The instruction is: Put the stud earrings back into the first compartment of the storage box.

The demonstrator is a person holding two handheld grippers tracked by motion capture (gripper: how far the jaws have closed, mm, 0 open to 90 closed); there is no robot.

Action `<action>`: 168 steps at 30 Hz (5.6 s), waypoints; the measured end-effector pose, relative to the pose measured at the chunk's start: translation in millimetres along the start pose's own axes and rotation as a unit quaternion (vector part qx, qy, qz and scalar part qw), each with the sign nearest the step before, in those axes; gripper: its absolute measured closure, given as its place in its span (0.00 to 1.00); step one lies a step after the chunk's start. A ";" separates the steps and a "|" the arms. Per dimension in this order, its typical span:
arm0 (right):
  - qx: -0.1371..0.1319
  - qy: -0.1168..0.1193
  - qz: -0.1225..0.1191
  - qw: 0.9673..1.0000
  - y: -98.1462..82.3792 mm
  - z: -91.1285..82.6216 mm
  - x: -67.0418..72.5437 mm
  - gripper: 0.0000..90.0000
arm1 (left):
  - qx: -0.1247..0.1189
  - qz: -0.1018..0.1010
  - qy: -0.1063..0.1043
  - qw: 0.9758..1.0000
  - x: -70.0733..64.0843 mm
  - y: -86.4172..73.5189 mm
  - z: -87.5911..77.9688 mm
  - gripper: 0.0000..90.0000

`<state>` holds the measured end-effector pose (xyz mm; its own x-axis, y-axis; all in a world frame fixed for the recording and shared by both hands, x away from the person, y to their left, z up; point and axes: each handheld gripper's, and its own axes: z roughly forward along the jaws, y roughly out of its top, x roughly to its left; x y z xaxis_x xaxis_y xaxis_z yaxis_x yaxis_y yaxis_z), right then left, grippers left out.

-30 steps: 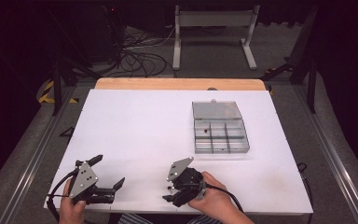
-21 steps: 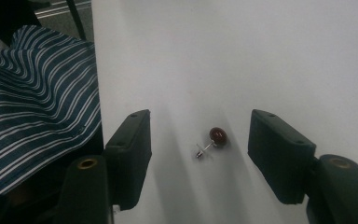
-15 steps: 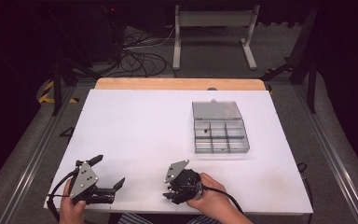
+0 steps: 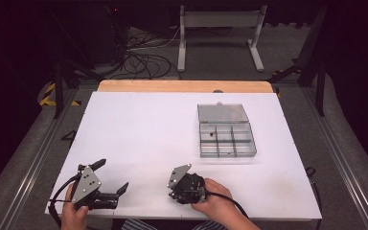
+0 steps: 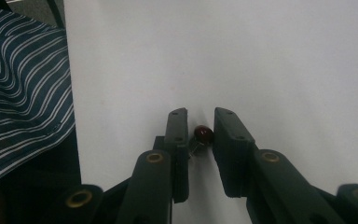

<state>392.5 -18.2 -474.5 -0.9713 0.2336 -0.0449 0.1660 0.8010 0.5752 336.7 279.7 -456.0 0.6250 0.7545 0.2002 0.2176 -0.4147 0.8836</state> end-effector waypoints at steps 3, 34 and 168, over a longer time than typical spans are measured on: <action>-0.002 0.001 0.003 1.000 0.6 -4.0 -0.8 0.85 | 0.000 -0.001 -0.001 1.000 -0.2 -0.1 0.2 0.00; -0.064 -0.054 0.022 0.996 27.5 -75.4 -31.4 0.85 | 0.001 0.001 0.001 1.000 0.4 -0.1 0.1 0.00; -0.154 -0.153 0.129 0.968 -24.9 -140.2 -92.0 0.03 | 0.002 0.000 0.002 1.000 1.3 0.1 0.7 0.00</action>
<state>453.9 -136.9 -370.1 -0.8007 0.5937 -0.0803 0.2916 0.5033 0.8135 338.1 280.3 -456.0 0.6219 0.7565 0.2025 0.2205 -0.4172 0.8817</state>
